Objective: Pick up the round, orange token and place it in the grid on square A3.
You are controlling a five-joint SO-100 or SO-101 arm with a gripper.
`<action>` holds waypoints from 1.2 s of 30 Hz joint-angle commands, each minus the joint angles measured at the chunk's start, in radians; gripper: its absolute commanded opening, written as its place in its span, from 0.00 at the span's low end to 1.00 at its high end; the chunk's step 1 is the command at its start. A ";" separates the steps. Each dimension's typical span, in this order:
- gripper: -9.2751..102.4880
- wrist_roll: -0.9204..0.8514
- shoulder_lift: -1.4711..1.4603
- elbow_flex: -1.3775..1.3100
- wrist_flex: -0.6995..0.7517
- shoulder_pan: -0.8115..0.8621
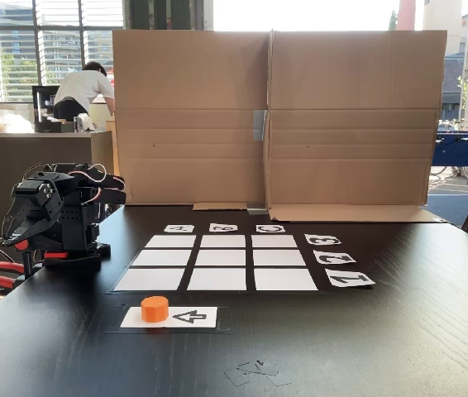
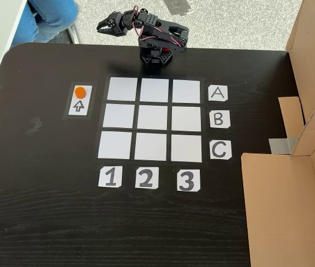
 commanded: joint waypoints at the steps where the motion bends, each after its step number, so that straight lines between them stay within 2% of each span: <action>1: 0.08 0.002 0.006 -0.003 -0.017 -0.003; 16: 0.09 -0.003 -0.086 -0.066 -0.008 -0.035; 20: 0.14 -0.005 -0.158 -0.107 -0.017 -0.043; 30: 0.19 -0.015 -0.468 -0.307 -0.002 -0.132; 36: 0.23 -0.015 -0.693 -0.532 0.129 -0.206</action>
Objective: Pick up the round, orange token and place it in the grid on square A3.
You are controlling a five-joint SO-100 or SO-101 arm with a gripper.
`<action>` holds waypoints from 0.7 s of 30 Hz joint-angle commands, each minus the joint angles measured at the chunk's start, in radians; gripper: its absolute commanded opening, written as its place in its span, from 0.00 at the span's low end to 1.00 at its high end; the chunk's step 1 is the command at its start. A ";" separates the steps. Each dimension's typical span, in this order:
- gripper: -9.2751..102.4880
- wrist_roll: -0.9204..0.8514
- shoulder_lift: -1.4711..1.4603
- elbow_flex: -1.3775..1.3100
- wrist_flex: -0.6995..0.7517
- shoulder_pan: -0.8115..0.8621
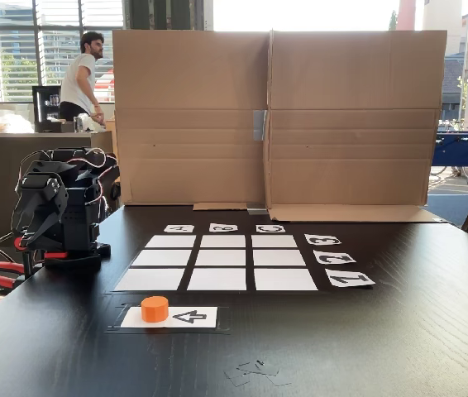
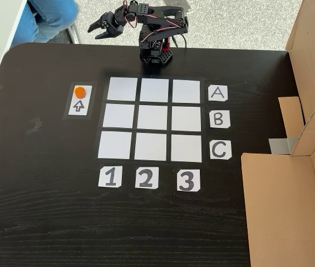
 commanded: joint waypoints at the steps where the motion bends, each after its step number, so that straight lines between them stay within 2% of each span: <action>1: 0.24 -0.014 -0.129 -0.184 0.087 -0.038; 12: 0.37 -0.012 -0.465 -0.548 0.301 -0.137; 21: 0.37 0.054 -0.732 -0.822 0.440 -0.242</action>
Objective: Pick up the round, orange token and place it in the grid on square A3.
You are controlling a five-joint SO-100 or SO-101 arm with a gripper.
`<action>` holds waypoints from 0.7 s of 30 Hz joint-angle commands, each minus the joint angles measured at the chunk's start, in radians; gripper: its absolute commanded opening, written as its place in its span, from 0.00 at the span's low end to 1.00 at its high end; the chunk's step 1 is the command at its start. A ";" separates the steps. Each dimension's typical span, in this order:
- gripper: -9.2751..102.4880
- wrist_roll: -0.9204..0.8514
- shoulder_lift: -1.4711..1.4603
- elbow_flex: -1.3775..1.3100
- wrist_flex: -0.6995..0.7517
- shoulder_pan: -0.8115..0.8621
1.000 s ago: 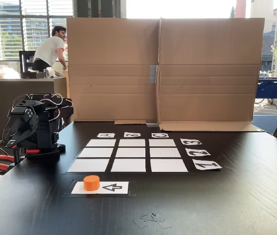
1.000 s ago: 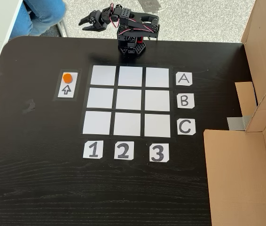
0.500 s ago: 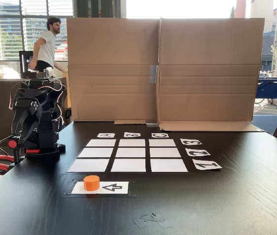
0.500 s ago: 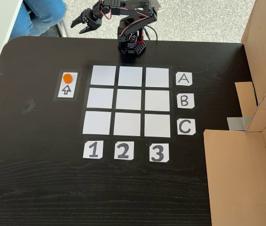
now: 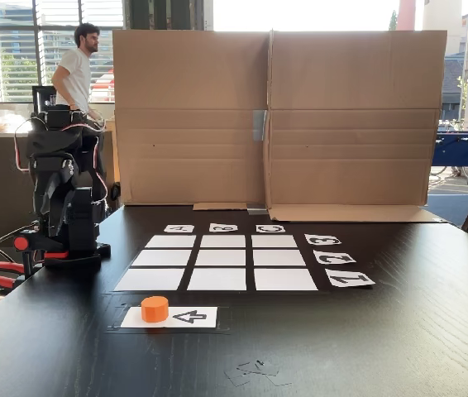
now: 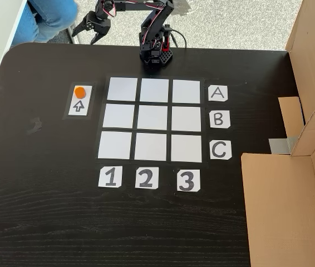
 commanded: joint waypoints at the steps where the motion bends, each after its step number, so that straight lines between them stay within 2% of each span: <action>1: 0.38 0.032 -0.077 -0.133 0.034 -0.038; 10: 0.46 0.124 -0.183 -0.241 0.049 -0.183; 21: 0.47 0.140 -0.290 -0.247 0.072 -0.305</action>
